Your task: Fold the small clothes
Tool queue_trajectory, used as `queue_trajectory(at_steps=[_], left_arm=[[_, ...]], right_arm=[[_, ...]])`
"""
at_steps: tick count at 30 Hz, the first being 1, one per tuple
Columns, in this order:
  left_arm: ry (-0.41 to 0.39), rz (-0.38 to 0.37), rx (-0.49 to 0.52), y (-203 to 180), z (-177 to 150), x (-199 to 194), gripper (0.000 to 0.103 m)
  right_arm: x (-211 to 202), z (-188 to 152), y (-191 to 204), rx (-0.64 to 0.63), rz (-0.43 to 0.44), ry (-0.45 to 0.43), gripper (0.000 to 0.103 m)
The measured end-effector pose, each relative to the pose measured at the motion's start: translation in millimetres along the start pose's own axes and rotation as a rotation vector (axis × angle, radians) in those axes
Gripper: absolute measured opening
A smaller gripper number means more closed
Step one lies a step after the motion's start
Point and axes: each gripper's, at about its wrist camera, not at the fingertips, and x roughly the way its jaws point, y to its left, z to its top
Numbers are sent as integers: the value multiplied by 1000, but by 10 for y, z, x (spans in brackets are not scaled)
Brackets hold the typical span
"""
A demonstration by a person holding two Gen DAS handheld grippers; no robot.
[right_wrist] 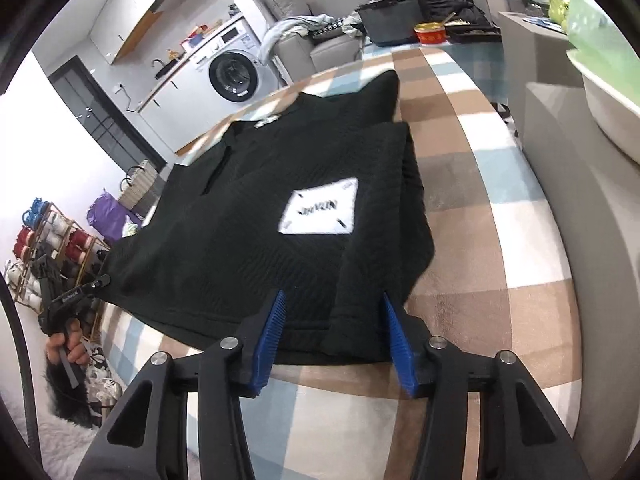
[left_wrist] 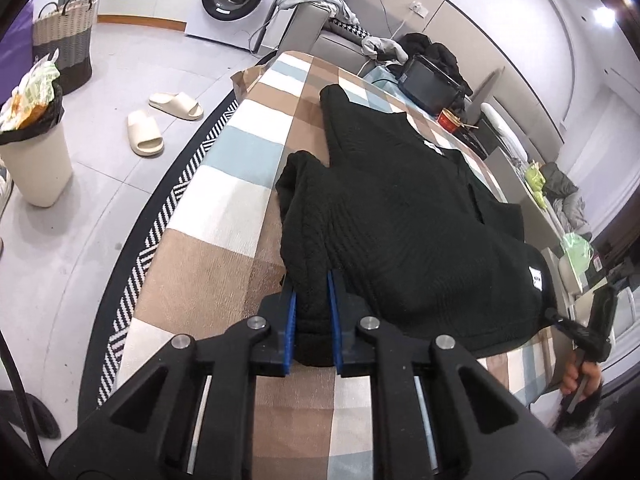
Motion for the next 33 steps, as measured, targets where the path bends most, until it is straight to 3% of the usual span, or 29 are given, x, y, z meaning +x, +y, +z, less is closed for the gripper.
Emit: queue_trajectory(at_steps=[2, 3, 9, 13, 17, 24, 31, 33], left_arm=[[-19, -19, -12, -4, 26, -47, 8], [-32, -27, -15, -12, 40, -66, 8], [-172, -94, -12, -167, 330, -332, 7], [-250, -120, -11, -293, 686, -364, 7], [-294, -121, 0, -383, 1134, -189, 7], [-299, -109, -59, -365, 1866, 353, 7], [-208, -56, -98, -392, 2479, 1374, 7], [-138, 4, -128, -344, 2579, 1690, 10]], right_arm=[[-8, 13, -57, 33, 0, -7, 8], [-68, 29, -81, 52, 26, -39, 7], [-439, 223, -13, 93, 162, -244, 6], [-502, 497, 40, 125, 190, -341, 6], [-409, 933, 44, 173, 163, -406, 6], [-47, 1696, -104, 288, 124, -461, 6], [590, 2351, -353, 389, 36, -425, 7], [819, 2459, -472, 418, -3, -347, 20]])
